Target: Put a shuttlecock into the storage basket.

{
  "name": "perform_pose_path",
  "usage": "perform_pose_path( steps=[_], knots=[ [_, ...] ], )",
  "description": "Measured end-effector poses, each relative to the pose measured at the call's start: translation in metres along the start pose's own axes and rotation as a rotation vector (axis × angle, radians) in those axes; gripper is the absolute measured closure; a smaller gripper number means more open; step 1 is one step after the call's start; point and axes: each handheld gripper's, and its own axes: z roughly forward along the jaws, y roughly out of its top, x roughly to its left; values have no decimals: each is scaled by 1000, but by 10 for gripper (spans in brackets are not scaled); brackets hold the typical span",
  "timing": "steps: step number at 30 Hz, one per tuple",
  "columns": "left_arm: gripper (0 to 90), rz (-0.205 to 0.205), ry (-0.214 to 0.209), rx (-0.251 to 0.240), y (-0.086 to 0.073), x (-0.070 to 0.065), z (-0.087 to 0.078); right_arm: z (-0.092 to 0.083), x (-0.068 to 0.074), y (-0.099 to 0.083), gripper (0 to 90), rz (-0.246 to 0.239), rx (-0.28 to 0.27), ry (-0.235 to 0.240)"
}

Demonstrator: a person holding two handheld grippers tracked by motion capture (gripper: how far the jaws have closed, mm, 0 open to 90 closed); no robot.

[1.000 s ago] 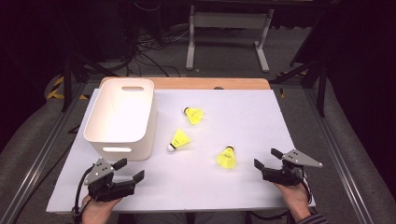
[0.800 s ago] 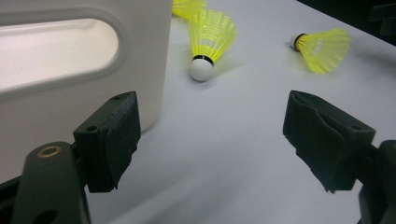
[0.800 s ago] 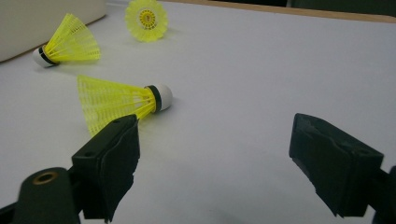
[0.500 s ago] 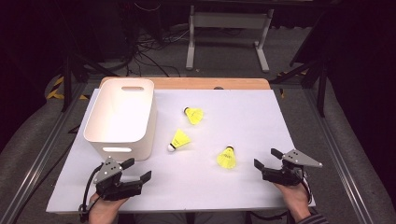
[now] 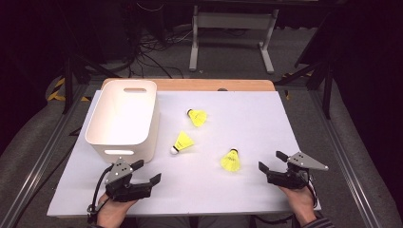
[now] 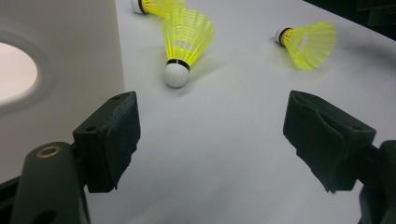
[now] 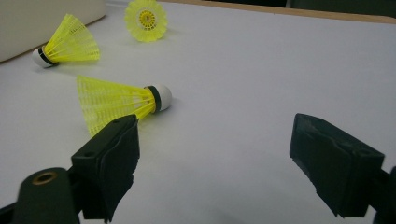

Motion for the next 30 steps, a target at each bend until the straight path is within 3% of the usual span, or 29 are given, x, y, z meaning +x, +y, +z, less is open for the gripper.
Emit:
perform_pose_path(
  steps=[23,30],
  knots=[
    [208,11,-27,25,17,-7,22,0,0,0,160,1,-3,0],
    [207,-8,-26,30,21,-9,30,0,0,0,159,1,-3,1]
  ],
)
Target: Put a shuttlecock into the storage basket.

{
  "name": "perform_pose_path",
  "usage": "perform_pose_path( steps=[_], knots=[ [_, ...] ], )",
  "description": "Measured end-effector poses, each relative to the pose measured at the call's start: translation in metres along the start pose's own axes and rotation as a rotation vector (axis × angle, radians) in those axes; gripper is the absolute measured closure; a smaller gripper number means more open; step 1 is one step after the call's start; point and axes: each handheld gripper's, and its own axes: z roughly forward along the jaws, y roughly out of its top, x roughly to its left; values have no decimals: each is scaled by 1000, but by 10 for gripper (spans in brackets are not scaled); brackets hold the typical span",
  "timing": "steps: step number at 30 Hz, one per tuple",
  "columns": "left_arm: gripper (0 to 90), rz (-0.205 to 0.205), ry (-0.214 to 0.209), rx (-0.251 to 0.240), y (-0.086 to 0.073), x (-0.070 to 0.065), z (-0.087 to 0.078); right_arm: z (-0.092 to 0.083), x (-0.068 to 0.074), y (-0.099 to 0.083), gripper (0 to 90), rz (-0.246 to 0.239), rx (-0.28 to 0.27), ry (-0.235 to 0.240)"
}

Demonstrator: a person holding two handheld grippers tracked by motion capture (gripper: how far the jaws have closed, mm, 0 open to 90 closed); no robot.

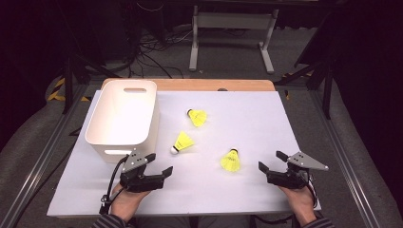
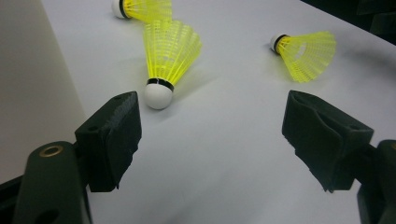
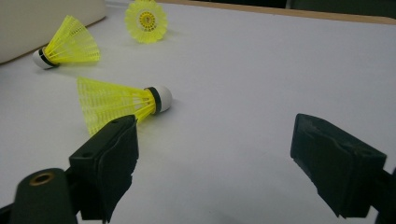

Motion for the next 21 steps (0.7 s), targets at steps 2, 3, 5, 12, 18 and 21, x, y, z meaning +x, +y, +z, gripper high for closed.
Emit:
perform_pose_path(
  steps=[2,3,5,12,18,21],
  knots=[
    [207,2,-5,6,2,-1,4,0,0,0,159,0,-2,2],
    [207,2,-5,6,2,-1,4,0,0,0,159,0,-2,1],
    [207,6,-3,9,3,-2,6,0,0,0,159,4,-2,-1],
    [207,-2,-10,19,10,-4,14,-1,0,0,159,2,-2,3],
    [208,-1,0,25,14,-4,19,0,0,0,159,1,-4,4],
    [207,-17,1,29,15,-4,21,0,0,0,158,0,-3,2]
  ],
)
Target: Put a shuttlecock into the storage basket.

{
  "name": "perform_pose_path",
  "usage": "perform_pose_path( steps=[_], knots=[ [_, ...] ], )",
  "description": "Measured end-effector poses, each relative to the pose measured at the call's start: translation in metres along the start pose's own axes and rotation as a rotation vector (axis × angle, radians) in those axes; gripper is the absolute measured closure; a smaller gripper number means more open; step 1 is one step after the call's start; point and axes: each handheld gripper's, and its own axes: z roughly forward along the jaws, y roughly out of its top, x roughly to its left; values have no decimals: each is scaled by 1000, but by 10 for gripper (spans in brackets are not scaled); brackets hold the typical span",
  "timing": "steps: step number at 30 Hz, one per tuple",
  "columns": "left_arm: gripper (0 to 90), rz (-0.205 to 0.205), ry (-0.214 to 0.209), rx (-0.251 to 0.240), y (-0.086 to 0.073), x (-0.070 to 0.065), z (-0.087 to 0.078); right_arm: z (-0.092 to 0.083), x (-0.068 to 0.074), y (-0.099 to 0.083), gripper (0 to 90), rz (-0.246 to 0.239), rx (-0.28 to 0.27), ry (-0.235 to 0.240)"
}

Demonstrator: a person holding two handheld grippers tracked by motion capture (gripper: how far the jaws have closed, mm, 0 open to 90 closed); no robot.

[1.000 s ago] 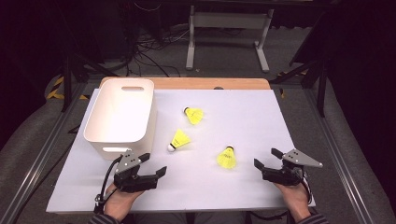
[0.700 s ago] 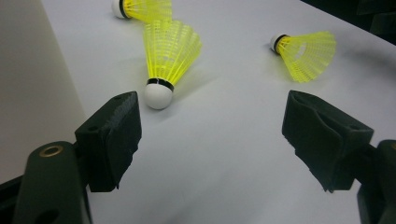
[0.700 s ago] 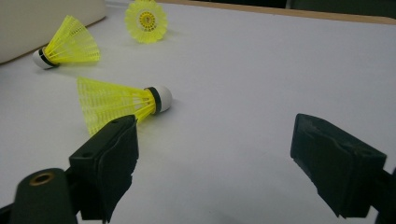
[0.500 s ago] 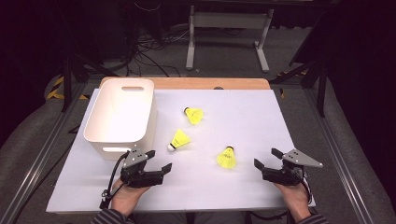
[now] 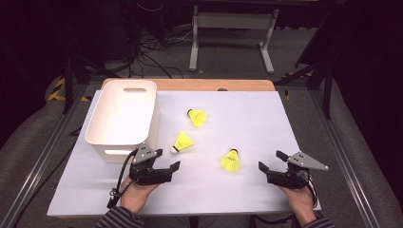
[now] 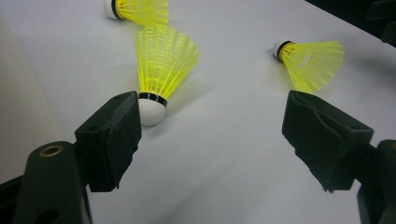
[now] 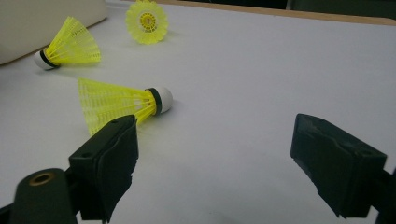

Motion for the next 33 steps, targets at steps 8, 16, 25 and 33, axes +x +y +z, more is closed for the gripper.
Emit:
perform_pose_path(
  steps=[8,16,25,33],
  knots=[
    [206,-6,5,17,6,-2,5,0,0,0,158,2,1,1],
    [202,1,-5,38,13,-3,13,0,0,0,157,2,2,0],
    [199,3,14,73,21,-5,20,0,0,0,157,1,-1,4],
    [211,40,63,128,32,-12,30,0,0,0,158,-2,-2,6]
  ],
)
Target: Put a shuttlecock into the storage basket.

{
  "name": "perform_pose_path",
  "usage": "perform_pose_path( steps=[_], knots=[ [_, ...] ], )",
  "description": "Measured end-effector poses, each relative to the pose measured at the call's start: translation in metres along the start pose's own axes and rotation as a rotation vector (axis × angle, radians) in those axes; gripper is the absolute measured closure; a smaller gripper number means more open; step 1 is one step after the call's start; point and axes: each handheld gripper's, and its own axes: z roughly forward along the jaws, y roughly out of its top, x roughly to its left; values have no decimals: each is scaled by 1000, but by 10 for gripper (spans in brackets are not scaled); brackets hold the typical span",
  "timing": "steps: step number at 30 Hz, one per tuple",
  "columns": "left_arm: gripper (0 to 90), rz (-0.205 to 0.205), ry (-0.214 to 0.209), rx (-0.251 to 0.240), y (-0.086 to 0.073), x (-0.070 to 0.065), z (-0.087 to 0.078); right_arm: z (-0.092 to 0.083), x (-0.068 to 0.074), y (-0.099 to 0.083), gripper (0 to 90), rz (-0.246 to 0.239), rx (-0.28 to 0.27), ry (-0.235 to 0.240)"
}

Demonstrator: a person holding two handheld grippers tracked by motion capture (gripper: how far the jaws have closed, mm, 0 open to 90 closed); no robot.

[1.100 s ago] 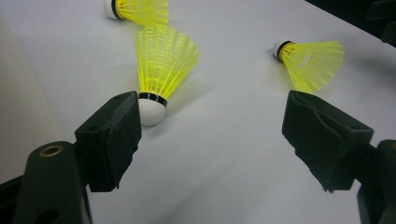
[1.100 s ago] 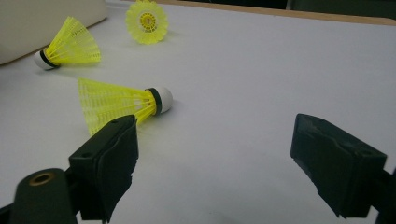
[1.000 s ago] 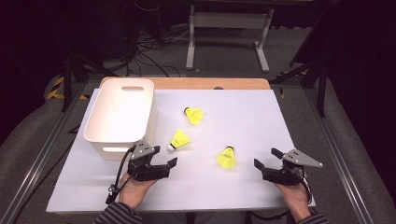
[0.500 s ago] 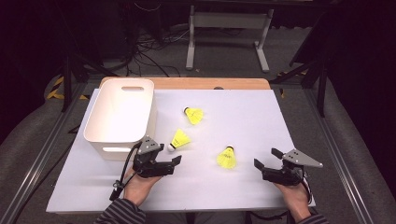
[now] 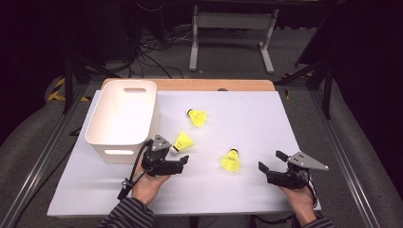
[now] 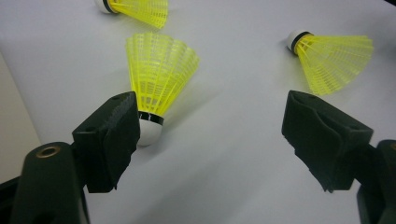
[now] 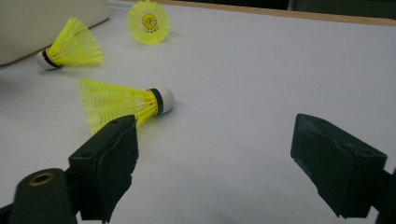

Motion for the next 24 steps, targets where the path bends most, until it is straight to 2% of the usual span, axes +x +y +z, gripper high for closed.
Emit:
perform_pose_path(
  steps=[3,5,7,9,11,14,17,19,21,24],
  knots=[
    [215,-13,5,18,5,-2,3,0,0,0,158,5,6,0],
    [220,3,12,27,8,-2,5,0,0,0,159,0,3,0],
    [221,-1,18,36,10,-2,6,0,0,0,159,0,2,1],
    [229,26,32,63,12,-3,9,0,0,0,158,1,2,2],
    [228,36,52,81,14,-4,11,0,0,0,159,1,4,5],
    [223,30,54,94,18,-2,12,1,1,0,159,-14,5,3],
    [221,13,61,113,21,-1,15,1,2,0,159,-15,5,2],
    [213,16,83,126,22,0,18,1,2,0,159,-13,5,1],
    [213,-2,76,141,22,3,20,1,2,0,159,-14,5,2],
    [217,-10,89,151,23,6,24,1,3,0,159,-19,10,1]
  ],
)
